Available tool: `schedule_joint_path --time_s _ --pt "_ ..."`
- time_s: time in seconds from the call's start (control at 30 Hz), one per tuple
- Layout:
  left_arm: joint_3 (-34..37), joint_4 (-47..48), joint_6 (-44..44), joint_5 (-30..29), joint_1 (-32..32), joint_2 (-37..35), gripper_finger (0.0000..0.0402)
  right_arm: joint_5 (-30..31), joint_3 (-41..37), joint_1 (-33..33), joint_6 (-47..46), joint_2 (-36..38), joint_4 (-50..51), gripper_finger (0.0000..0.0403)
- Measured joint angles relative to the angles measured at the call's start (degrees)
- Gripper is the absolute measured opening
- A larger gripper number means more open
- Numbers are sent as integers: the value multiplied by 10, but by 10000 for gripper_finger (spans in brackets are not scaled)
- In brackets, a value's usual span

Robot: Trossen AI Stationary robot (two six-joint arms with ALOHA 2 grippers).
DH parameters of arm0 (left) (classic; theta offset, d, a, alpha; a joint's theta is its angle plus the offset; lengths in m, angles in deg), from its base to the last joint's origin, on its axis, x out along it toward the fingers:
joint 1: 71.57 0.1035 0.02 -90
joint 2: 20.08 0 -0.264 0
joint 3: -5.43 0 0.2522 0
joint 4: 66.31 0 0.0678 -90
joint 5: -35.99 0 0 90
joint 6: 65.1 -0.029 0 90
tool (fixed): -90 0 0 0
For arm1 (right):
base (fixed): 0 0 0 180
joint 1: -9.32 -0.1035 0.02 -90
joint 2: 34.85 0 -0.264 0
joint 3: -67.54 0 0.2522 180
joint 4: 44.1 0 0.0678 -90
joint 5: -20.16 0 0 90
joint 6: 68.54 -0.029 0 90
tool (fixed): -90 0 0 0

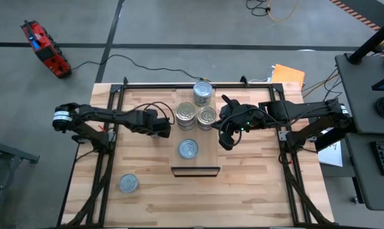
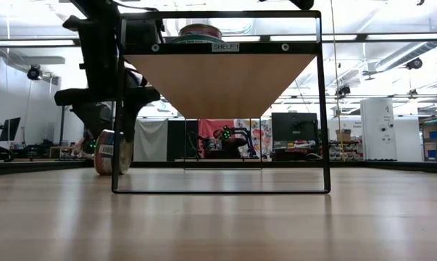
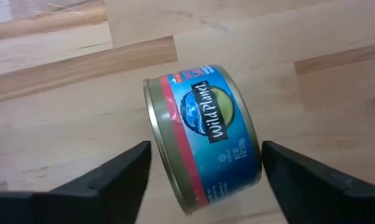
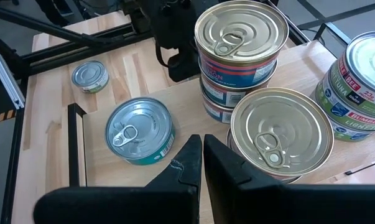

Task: Stack canned seafood by type on shelf
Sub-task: Stack the blue-pink tuna can on top of the blue-pink tuna can on the shelf aligned with the other blue-pink tuna can

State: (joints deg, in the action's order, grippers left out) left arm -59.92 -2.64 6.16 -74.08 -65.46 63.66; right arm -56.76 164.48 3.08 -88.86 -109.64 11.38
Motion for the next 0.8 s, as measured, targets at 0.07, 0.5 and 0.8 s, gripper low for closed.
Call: schedule_joint_path --time_s 0.07,0.5,0.8 --pt "0 0 0 0 0 0 256 0 0 0 0 0 0 9" --pt "-2 13 -18 26 0 -5 169 0 0 0 1 0 0 9" --pt "-104 193 -129 33 -15 -85 169 0 0 0 9 0 0 9"
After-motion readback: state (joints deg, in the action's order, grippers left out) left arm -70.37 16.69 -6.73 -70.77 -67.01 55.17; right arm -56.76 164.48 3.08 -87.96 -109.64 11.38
